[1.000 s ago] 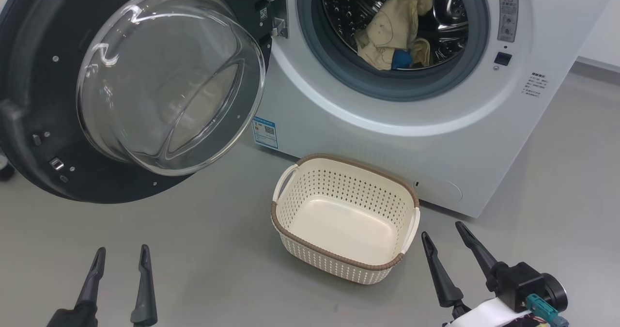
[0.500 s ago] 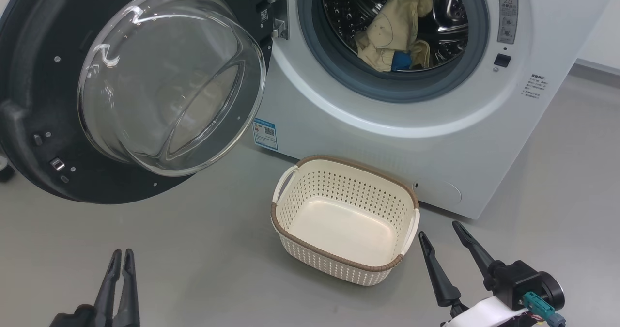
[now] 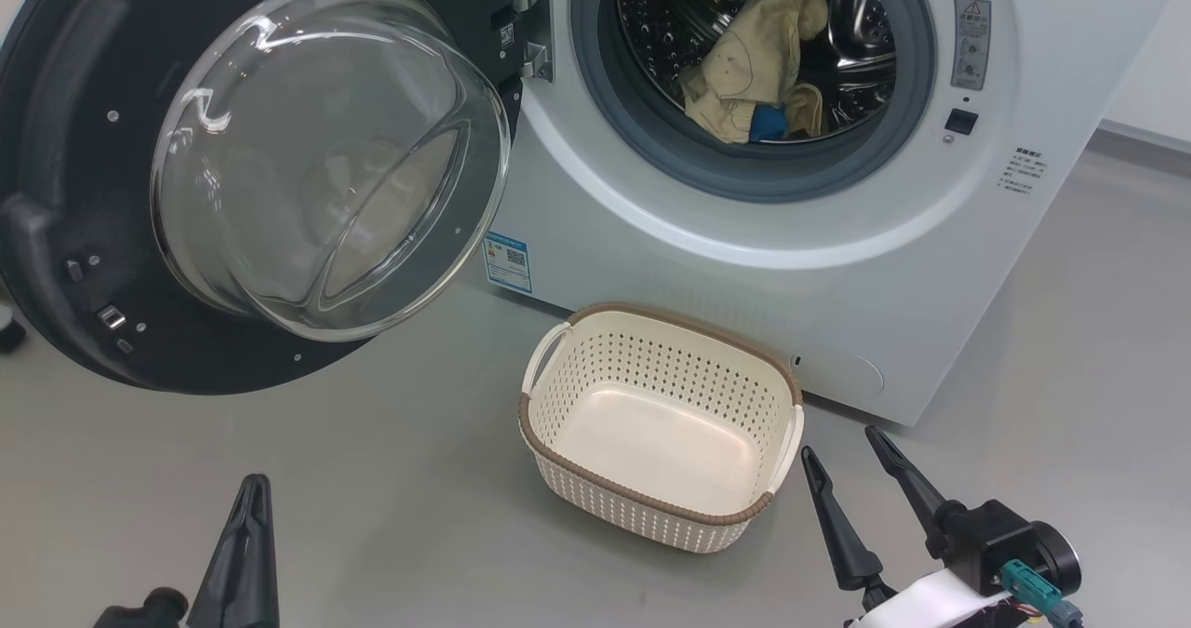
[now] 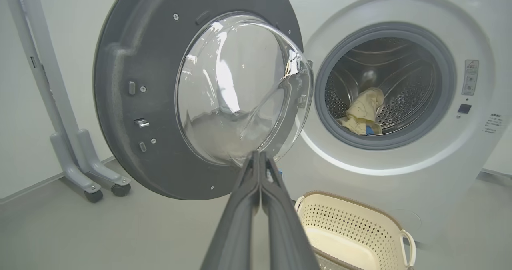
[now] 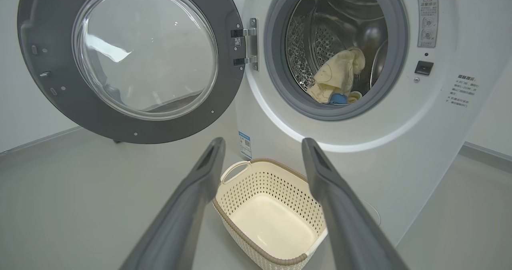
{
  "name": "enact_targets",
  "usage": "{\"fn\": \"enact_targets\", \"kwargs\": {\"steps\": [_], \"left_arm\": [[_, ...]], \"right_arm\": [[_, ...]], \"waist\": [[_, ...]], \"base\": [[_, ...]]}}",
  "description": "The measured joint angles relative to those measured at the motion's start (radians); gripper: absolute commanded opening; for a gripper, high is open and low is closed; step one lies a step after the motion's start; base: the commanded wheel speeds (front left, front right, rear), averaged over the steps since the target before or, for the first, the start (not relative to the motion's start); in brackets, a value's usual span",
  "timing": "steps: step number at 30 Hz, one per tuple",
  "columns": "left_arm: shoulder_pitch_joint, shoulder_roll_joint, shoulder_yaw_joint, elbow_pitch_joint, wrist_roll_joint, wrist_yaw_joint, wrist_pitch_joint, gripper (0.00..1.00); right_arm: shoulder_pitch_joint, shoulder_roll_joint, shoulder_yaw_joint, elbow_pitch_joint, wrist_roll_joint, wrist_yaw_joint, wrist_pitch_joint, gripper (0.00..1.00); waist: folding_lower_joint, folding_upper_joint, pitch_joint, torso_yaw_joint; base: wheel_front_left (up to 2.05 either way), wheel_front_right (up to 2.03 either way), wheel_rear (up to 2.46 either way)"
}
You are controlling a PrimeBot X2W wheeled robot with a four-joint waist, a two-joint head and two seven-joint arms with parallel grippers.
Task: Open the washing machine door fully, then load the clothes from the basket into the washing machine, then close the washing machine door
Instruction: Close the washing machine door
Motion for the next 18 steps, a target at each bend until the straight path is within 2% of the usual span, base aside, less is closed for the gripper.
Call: {"fn": "enact_targets", "kwargs": {"steps": [4,9,11,16,18], "left_arm": [[-0.001,-0.020,-0.002,-0.051,-0.141,-0.060,-0.010,0.00],[-0.006,-0.045,0.028,-0.118,-0.450,-0.123,-0.018,0.00],[-0.017,-0.047,0.048,-0.156,-0.604,-0.132,-0.023,0.00],[-0.078,-0.044,0.019,-0.273,-0.849,-0.134,-0.040,0.00],[-0.111,-0.047,0.053,-0.315,-0.944,-0.134,-0.040,0.00]], "right_arm": [[-0.001,0.000,0.000,0.005,0.000,0.000,0.000,1.00],[-0.001,0.000,-0.001,0.005,0.000,0.000,0.000,1.00],[-0.001,0.001,-0.001,0.005,0.000,0.000,0.000,1.00],[-0.001,0.001,-0.004,-0.002,0.000,-0.003,0.000,1.00],[-0.001,-0.001,-0.008,-0.005,0.000,-0.005,0.000,1.00]], "waist": [[0.0000,0.0000,-0.002,0.000],[0.0000,0.0000,-0.005,-0.001],[0.0000,0.0000,-0.005,-0.001],[0.0000,0.0000,0.005,-0.001],[0.0000,0.0000,0.012,0.000]], "base": [[0.00,0.00,0.00],[0.00,0.00,0.00],[0.00,0.00,0.00],[0.00,0.00,0.00],[0.00,0.00,0.00]]}}
